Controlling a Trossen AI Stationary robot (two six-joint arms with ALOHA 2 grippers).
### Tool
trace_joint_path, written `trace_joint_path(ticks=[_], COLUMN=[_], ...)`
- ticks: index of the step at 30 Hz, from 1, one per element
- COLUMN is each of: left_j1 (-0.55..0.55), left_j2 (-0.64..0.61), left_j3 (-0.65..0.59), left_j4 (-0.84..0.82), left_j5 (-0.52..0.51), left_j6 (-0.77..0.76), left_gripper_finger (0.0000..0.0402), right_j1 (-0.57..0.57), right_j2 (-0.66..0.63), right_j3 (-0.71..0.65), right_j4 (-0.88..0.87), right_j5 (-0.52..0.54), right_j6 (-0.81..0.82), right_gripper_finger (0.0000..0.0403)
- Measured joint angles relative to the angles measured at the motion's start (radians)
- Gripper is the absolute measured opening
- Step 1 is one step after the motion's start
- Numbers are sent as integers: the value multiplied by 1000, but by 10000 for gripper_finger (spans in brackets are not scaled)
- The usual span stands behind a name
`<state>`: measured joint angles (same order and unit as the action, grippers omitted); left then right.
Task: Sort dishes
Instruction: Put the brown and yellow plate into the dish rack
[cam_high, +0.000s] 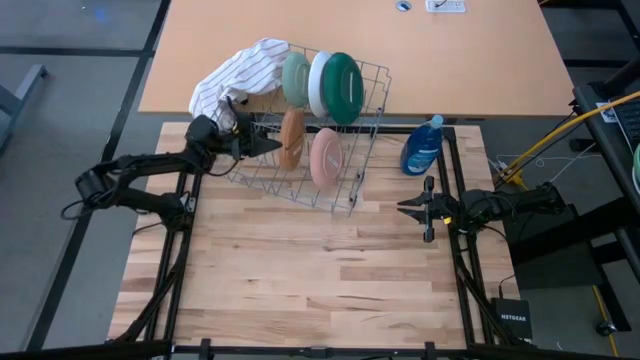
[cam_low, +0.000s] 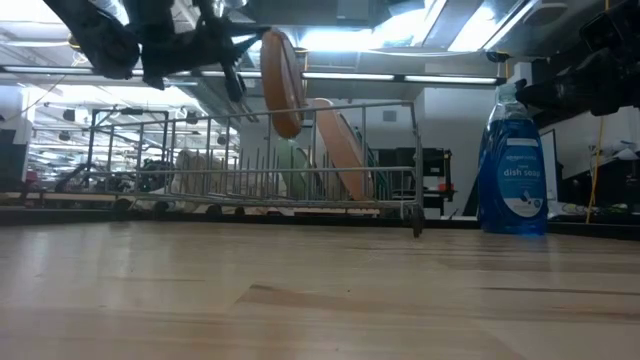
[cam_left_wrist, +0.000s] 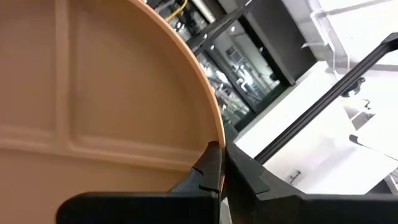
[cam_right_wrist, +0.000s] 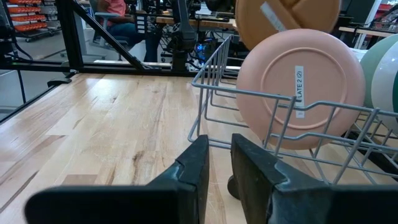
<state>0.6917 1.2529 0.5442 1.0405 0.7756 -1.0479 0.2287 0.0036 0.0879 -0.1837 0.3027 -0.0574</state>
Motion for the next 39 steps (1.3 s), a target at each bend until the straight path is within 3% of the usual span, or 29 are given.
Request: trace_joint_path(ticks=[15, 31, 39], left_j1=[-5, -57, -71], left_j2=[65, 68, 141], left_j3=[0, 0, 0], left_j4=[202, 128, 125], left_j5=[33, -4, -11], left_j6=[-90, -25, -18], left_gripper_finger=[0, 0, 0], right_j1=[0, 0, 0], right_j2=[0, 0, 0], right_j3=[0, 0, 0], right_j4=[0, 0, 0], right_j5=[0, 0, 0], right_j6=[0, 0, 0], right_gripper_finger=[72, 72, 72])
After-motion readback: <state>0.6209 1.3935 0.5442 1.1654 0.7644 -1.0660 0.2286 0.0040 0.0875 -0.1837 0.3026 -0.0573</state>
